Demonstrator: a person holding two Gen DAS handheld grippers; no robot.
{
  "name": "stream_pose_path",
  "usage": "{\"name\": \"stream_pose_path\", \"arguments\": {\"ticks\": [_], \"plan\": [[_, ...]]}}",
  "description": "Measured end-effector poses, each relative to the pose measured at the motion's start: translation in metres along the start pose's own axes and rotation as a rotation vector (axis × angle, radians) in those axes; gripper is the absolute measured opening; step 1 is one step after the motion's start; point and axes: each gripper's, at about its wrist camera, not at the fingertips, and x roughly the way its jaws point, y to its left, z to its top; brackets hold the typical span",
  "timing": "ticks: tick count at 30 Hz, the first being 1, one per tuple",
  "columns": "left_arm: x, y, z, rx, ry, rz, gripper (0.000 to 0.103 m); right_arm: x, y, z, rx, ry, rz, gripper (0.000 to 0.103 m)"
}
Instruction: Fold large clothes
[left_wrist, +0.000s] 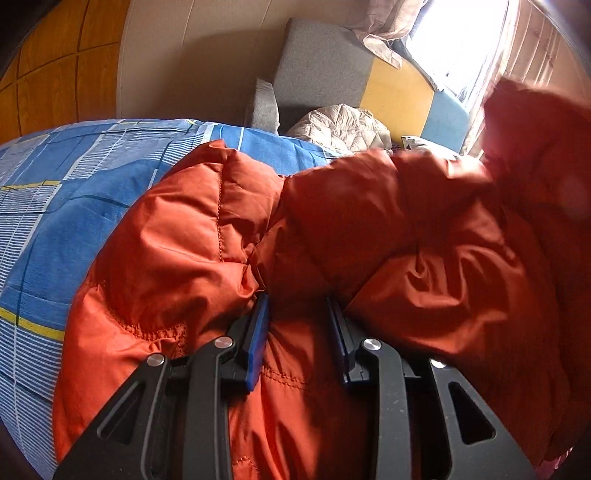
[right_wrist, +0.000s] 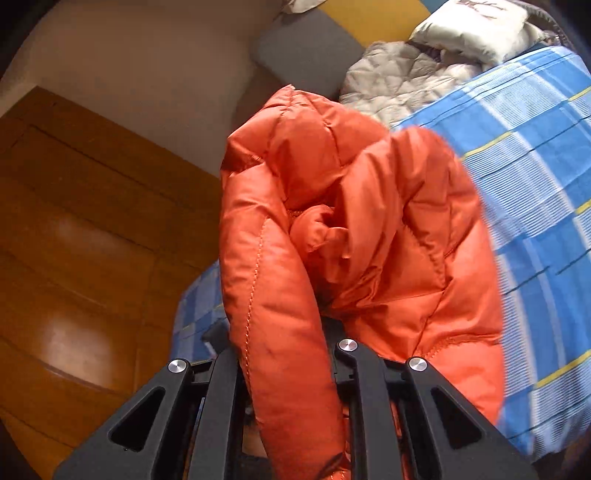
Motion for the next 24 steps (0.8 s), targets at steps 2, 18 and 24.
{"name": "stream_pose_path", "arguments": {"ticks": [2,18,24], "plan": [[0.0,0.001,0.001,-0.004,0.001,-0.008,0.029,0.011,0.009,-0.004,-0.003,0.01,0.014,0.013],[-0.007,0.018,0.002,-0.056,0.038,-0.117,0.025,0.103,0.009,-0.032,-0.075,0.093,-0.009,0.012],[-0.025,0.041,0.0,-0.13,0.05,-0.197,0.023,0.112,-0.002,-0.037,-0.081,0.102,0.001,0.012]]}}
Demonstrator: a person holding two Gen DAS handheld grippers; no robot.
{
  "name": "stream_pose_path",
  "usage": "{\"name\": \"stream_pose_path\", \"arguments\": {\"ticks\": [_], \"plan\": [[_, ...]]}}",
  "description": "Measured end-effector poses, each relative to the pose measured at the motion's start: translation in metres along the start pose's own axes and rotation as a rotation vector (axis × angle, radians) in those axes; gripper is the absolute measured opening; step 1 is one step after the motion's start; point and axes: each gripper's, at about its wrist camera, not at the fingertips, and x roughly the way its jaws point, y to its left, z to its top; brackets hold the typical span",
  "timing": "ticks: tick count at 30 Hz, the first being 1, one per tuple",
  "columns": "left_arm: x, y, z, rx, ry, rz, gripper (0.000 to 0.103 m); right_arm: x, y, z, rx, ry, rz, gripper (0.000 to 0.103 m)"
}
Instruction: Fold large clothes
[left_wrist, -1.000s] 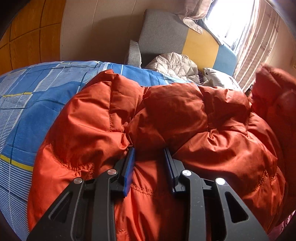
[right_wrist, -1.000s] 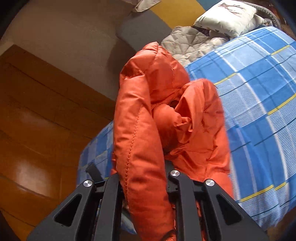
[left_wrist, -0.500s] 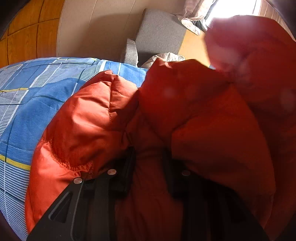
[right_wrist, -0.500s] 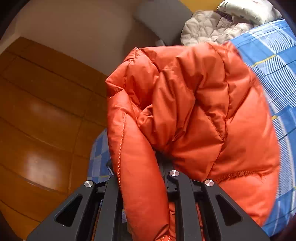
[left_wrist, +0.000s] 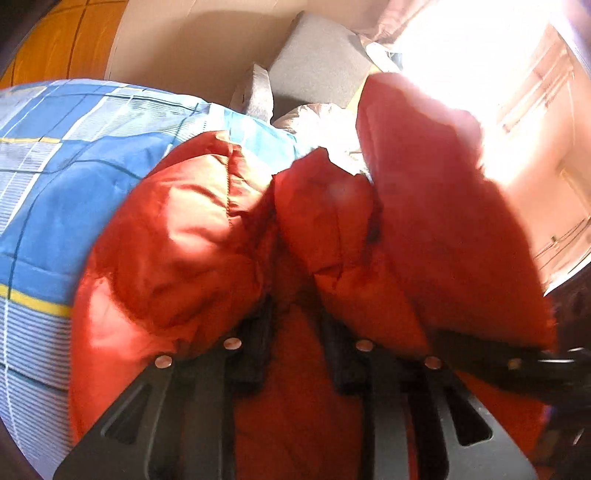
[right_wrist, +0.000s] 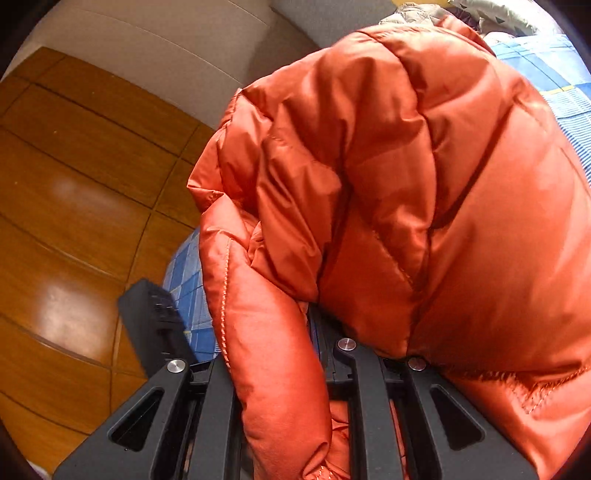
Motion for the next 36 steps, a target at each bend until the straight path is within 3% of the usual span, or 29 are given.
{"name": "stream_pose_path", "arguments": {"ticks": [6,11,13,17,21,31,36], "plan": [[-0.021,0.008,-0.002,-0.025,-0.013,-0.044,0.023,-0.01,-0.005,-0.006,-0.006,-0.024,0.009,0.012],[-0.046,0.015,-0.002,-0.045,-0.045,-0.124,0.026,-0.015,-0.004,-0.016,-0.041,-0.04,0.009,0.012],[-0.056,0.013,0.0,-0.033,-0.047,-0.194,0.032,-0.014,0.0,-0.015,-0.057,-0.05,-0.001,0.012],[-0.074,-0.001,0.004,0.01,-0.059,-0.263,0.062,-0.018,0.007,-0.018,-0.096,-0.059,-0.032,0.014],[-0.079,-0.021,0.011,0.071,-0.04,-0.312,0.066,-0.019,0.013,-0.023,-0.131,-0.062,-0.052,0.014],[-0.047,-0.056,0.022,0.166,0.082,-0.286,0.066,-0.007,0.032,-0.032,-0.19,-0.066,-0.092,0.014],[-0.037,-0.06,0.024,0.196,0.094,-0.239,0.045,0.0,0.045,-0.04,-0.205,-0.082,-0.127,0.015]]}}
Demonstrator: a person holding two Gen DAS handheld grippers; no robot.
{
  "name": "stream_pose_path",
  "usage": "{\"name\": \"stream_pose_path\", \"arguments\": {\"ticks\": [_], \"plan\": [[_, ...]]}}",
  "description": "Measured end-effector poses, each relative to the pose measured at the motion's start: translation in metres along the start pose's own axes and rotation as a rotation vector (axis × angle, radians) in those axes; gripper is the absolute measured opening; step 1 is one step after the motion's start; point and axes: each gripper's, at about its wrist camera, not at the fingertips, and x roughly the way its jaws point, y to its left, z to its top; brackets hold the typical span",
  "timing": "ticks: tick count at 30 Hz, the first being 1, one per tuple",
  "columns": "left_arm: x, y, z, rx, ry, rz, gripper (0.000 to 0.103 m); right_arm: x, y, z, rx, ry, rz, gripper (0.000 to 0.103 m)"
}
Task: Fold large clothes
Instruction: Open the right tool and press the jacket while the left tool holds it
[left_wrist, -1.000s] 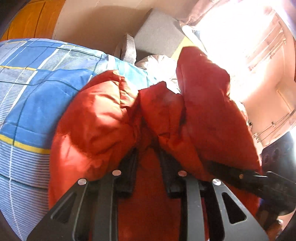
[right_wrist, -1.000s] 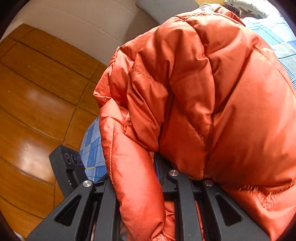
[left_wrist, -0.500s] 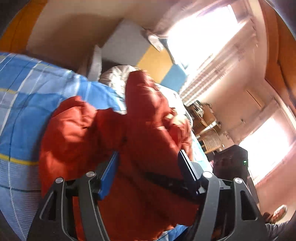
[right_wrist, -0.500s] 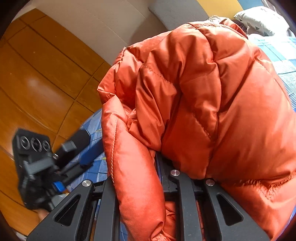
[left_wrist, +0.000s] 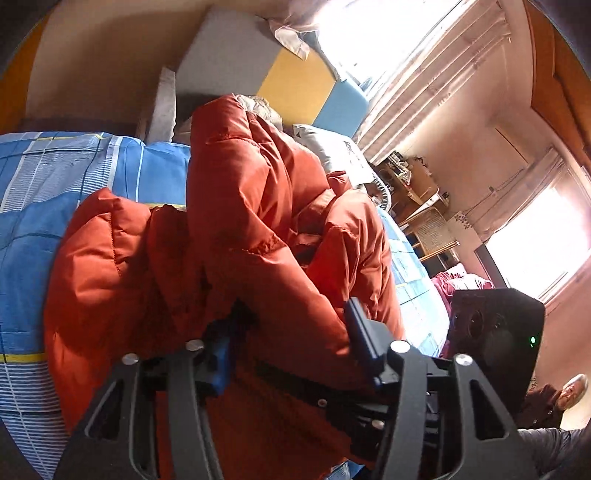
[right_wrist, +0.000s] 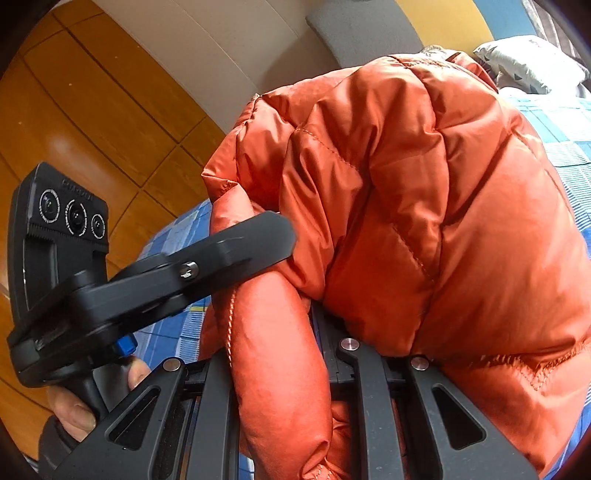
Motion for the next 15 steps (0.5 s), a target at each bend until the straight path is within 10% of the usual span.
{"name": "stream_pose_path", "arguments": {"ticks": [6,15], "plan": [[0.001,-0.007,-0.003,0.04,-0.015,0.068,0.014,0.003,0.02,-0.009,-0.026,-0.01,-0.031,0.023],[-0.003,0.006,-0.005,-0.002,-0.051,0.086,0.008,-0.012,0.04,-0.017,-0.071,-0.007,0.004,0.053]]}}
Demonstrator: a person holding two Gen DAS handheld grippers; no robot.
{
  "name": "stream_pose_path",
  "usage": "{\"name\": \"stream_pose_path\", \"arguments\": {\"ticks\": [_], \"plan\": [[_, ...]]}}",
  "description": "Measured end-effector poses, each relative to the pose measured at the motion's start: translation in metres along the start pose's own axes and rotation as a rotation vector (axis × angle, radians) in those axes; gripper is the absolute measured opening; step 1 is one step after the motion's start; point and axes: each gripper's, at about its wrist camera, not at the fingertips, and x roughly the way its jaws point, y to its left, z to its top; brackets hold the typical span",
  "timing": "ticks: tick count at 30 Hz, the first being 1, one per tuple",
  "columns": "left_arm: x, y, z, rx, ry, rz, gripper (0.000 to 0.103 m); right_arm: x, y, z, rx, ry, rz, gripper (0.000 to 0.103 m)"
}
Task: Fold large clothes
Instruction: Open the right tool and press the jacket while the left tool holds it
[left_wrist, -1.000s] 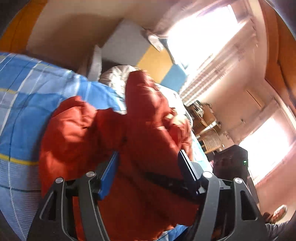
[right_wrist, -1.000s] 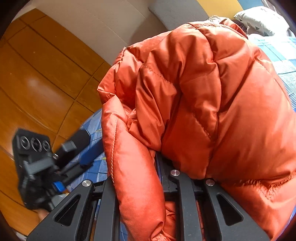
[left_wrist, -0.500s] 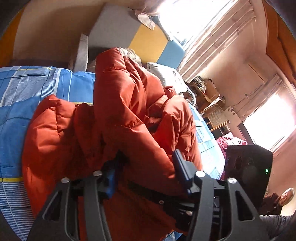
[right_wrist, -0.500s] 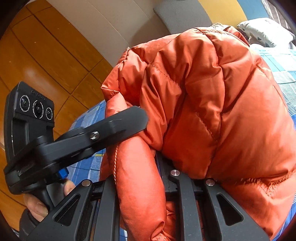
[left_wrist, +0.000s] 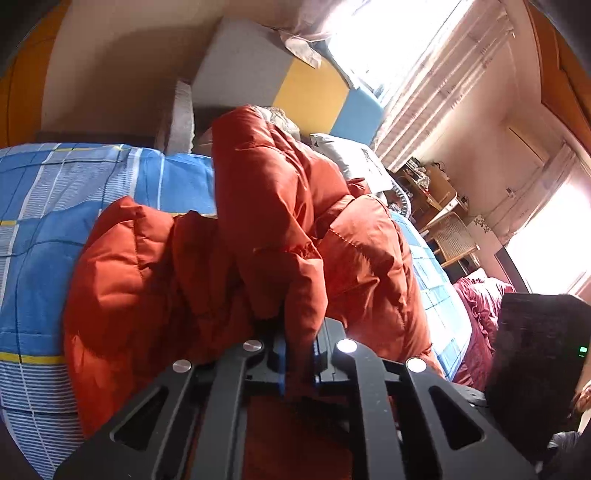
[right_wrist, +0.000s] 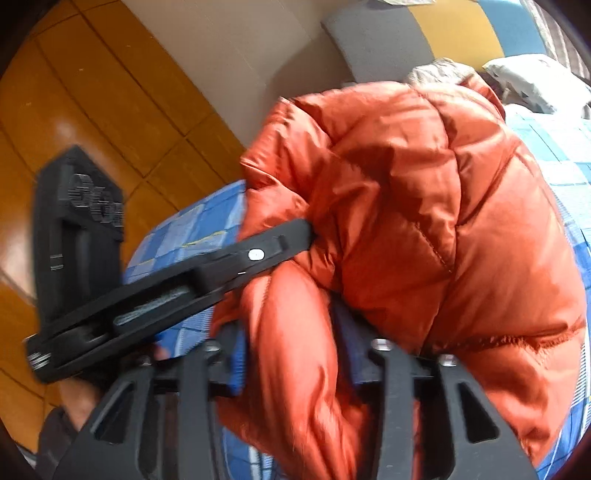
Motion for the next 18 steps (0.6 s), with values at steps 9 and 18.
{"name": "stream_pose_path", "arguments": {"ticks": [9,18], "plan": [[-0.008,0.0,-0.005,-0.005,-0.036,-0.001,0.007,-0.065,-0.018,0.003,-0.012,-0.059,0.06,0.068],[-0.028,-0.003,-0.01,0.006,-0.082,-0.027,0.006,-0.103,-0.15,0.008,0.307,-0.184,-0.029,0.061]]}}
